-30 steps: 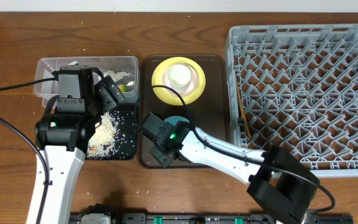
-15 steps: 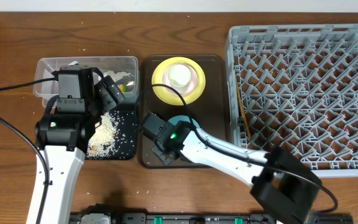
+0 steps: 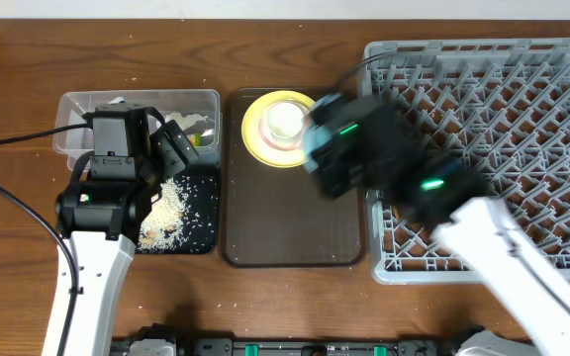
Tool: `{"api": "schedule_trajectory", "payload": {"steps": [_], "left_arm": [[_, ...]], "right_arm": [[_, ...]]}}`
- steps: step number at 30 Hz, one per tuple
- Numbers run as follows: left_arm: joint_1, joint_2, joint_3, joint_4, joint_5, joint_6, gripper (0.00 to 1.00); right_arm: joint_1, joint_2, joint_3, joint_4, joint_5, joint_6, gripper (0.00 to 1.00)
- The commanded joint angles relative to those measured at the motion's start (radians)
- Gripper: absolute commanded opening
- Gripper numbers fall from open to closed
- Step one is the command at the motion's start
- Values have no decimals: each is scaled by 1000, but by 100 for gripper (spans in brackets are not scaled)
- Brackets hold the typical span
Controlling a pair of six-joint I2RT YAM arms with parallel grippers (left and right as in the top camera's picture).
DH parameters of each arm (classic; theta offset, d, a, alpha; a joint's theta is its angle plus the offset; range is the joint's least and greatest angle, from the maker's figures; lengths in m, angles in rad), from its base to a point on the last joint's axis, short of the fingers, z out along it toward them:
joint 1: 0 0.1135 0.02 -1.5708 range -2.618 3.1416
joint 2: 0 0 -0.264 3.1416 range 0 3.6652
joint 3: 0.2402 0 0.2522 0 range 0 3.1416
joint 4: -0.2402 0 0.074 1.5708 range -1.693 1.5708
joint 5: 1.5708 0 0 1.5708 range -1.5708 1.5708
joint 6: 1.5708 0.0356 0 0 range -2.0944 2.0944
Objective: Sort waste into correct bins and load items into the dishwasher rack
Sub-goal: 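Lift the blue bowl and carry it right into the dish rack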
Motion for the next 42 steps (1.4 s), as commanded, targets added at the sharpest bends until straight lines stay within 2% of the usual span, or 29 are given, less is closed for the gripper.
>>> {"api": "schedule_trajectory", "payload": {"steps": [1, 4, 7, 10, 12, 17, 24, 30, 37, 42], "left_arm": [[4, -4, 13, 0, -5, 6, 95], [4, -4, 13, 0, -5, 6, 95], [4, -4, 13, 0, -5, 6, 95], [4, -4, 13, 0, -5, 6, 95], [4, -4, 13, 0, -5, 6, 95], [4, -4, 13, 0, -5, 6, 95], [4, -4, 13, 0, -5, 6, 95], [4, -4, 13, 0, -5, 6, 95], [4, -4, 13, 0, -5, 6, 95], [4, -4, 13, 0, -5, 6, 95]], "right_arm": [[-223, -18, 16, 49, -386, -71, 1], [-416, 14, 15, 151, -686, -75, 1], [-581, 89, 15, 332, -1000, -74, 1], [-657, 179, 15, 512, -1191, -54, 1], [-681, 245, 15, 603, -1239, -34, 1], [-687, 403, 15, 774, -1245, -23, 1], [-674, 605, 15, 1036, -1244, 97, 1], [-655, 697, 16, 1085, -1208, 160, 1], [-625, 702, 16, 1183, -1146, 283, 1], [-620, 704, 13, 1180, -1135, 285, 1]]}}
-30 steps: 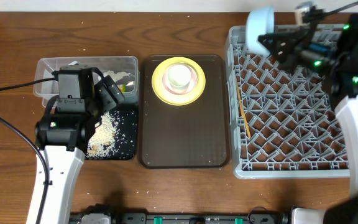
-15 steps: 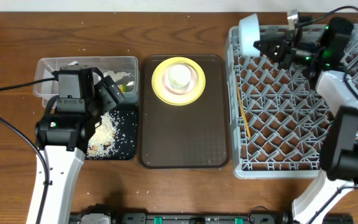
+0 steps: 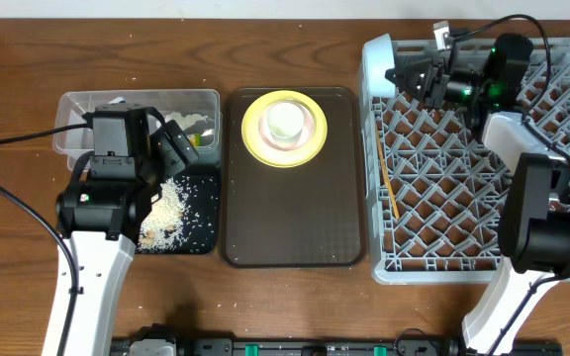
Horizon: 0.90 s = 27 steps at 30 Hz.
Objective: Sort waste into correct bins and load items into the dishwasher rack
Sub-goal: 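Lift the blue bowl and carry it right into the dish rack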
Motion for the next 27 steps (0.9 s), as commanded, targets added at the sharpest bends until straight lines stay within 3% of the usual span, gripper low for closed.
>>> {"api": "schedule_trajectory", "payload": {"steps": [1, 27], "left_arm": [[4, -4, 13, 0, -5, 6, 95], [4, -4, 13, 0, -5, 6, 95]], "right_arm": [[3, -2, 3, 2, 16, 31, 1], [-121, 50, -8, -140, 6, 15, 1]]}}
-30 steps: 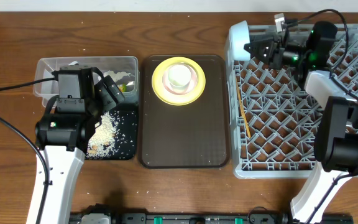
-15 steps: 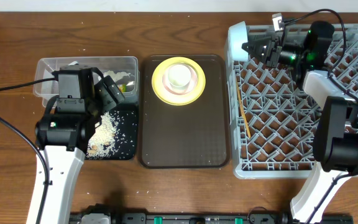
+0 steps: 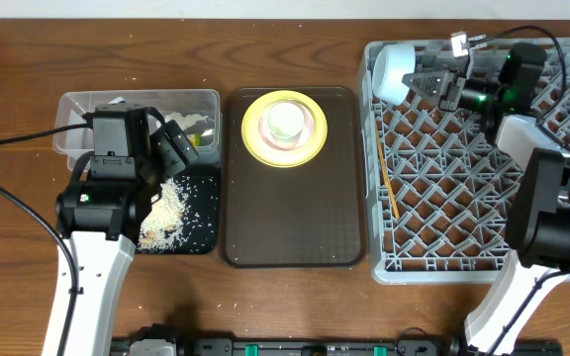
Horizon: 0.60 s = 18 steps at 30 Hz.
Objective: Sort waste into correct bins and load items into the dishwasher rack
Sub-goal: 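Lift the blue bowl and carry it right into the dish rack, then set the blue bowl upright in the rack's top-left and release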
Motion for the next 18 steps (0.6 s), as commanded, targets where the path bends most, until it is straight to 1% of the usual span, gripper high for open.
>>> {"api": "schedule_trajectory", "payload": {"steps": [1, 2, 3, 4, 6, 8, 10, 12, 18], "left_arm": [[4, -4, 13, 0, -5, 6, 95], [4, -4, 13, 0, -5, 6, 95], [4, -4, 13, 0, -5, 6, 95], [4, -4, 13, 0, -5, 6, 95], [4, -4, 13, 0, -5, 6, 95], [4, -4, 13, 0, -5, 6, 95], [4, -4, 13, 0, -5, 6, 95], [4, -4, 13, 0, -5, 6, 95], [4, -4, 13, 0, -5, 6, 95]], "right_arm": [[-38, 13, -7, -25, 4, 1, 1], [-44, 13, -7, -35, 4, 1, 3], [-51, 13, -7, -46, 4, 4, 10], [-56, 13, -7, -57, 4, 4, 13], [-69, 13, -7, -78, 3, 4, 17], [-82, 13, -7, -94, 3, 4, 22], [-97, 13, -7, -105, 5, 6, 24], [-109, 13, -7, -105, 6, 48, 25], [-143, -1, -7, -71, 45, 261, 19]]}}
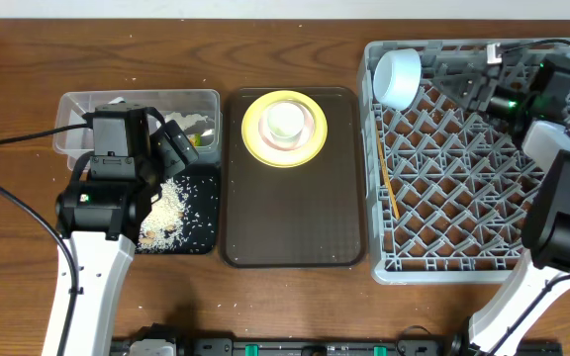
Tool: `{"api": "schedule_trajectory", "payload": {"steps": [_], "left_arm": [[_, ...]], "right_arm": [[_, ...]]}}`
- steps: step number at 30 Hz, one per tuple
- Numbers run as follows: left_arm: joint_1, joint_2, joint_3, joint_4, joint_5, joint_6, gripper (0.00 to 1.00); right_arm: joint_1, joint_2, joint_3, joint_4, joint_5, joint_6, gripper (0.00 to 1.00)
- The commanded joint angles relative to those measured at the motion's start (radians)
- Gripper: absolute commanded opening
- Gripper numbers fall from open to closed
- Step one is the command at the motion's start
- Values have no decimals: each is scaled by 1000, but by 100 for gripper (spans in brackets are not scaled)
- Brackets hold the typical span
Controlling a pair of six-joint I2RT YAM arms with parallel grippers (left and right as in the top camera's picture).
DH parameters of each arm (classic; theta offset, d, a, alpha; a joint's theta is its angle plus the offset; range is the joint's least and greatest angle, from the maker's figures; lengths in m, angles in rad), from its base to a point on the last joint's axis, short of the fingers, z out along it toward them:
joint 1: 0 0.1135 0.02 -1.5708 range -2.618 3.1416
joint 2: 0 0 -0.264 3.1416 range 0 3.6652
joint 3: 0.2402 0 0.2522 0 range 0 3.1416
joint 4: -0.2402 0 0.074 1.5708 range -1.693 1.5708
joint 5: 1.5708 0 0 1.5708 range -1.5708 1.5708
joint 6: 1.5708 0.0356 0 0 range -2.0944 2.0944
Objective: Sort waste into correct bins and load items into the dishwasher rack
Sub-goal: 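Set the blue bowl upright in the rack's top-left and release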
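A white cup [396,77] lies on its side in the far left corner of the grey dishwasher rack [463,227]. My right gripper [460,85] is over the rack's far edge, to the right of the cup and apart from it, fingers open and empty. On the brown tray [290,222] sits a yellow plate [310,143] with a small white bowl [285,121] on it. My left gripper [181,143] hangs over the bins, and looks open.
A clear bin [82,109] with white scraps stands at the far left, with a black bin [201,232] holding rice in front of it. A thin orange stick [386,178] lies along the rack's left side. Cables run to both arms.
My right gripper was against the white cup at the rack's far left corner. It has let go and now sits further right. The cup stays in the rack, on its side.
My right arm was first over the tray near the plate, blurred. Then it held the white cup at the rack's far left corner, and a little later further inside. The cup now rests there, released. My left arm stayed still over the bins.
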Motion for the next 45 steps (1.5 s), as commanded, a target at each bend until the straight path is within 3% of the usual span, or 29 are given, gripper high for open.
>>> {"api": "schedule_trajectory", "payload": {"steps": [1, 9, 17, 24, 36, 45], "left_arm": [[4, -4, 13, 0, -5, 6, 95], [4, -4, 13, 0, -5, 6, 95], [4, -4, 13, 0, -5, 6, 95], [4, -4, 13, 0, -5, 6, 95], [4, -4, 13, 0, -5, 6, 95], [4, -4, 13, 0, -5, 6, 95]], "right_arm": [[-18, -11, -3, 12, 29, 147, 18], [58, -214, -3, -143, 336, 165, 17], [312, -454, -3, -455, 880, -248, 20], [520, -428, -3, -558, 1265, -461, 21], [518, -289, -3, -554, 1446, -473, 19], [474, -317, -3, -577, 1506, -473, 18]]}}
